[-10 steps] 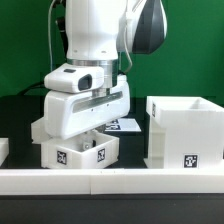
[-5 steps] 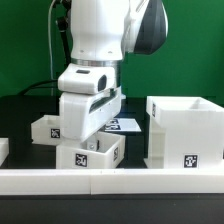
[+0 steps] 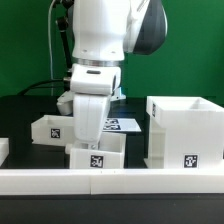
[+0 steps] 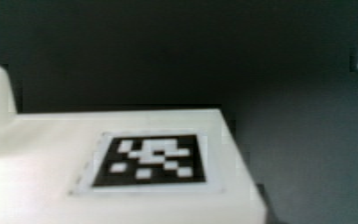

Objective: Assemble drawer

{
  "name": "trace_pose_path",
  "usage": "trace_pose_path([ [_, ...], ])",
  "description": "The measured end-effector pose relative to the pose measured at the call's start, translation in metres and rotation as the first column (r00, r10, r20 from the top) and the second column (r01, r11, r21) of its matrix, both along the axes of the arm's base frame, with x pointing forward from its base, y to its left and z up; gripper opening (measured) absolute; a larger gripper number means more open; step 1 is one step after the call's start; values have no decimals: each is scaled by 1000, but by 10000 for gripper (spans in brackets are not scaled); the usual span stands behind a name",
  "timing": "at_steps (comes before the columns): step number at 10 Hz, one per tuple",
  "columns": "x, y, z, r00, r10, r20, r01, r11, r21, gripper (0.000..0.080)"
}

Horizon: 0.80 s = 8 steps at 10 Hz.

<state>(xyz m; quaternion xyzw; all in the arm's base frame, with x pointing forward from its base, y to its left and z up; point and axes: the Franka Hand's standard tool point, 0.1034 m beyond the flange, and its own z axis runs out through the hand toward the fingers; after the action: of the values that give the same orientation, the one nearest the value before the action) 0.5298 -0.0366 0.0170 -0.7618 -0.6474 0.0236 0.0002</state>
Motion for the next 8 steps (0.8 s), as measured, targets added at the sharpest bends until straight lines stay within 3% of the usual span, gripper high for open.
trace_pose_path([
  [3, 5, 23, -1, 1000, 20, 0, -20, 1000, 13, 41],
  [8, 4, 22, -6, 1000, 20, 0, -20, 1000, 14, 41],
])
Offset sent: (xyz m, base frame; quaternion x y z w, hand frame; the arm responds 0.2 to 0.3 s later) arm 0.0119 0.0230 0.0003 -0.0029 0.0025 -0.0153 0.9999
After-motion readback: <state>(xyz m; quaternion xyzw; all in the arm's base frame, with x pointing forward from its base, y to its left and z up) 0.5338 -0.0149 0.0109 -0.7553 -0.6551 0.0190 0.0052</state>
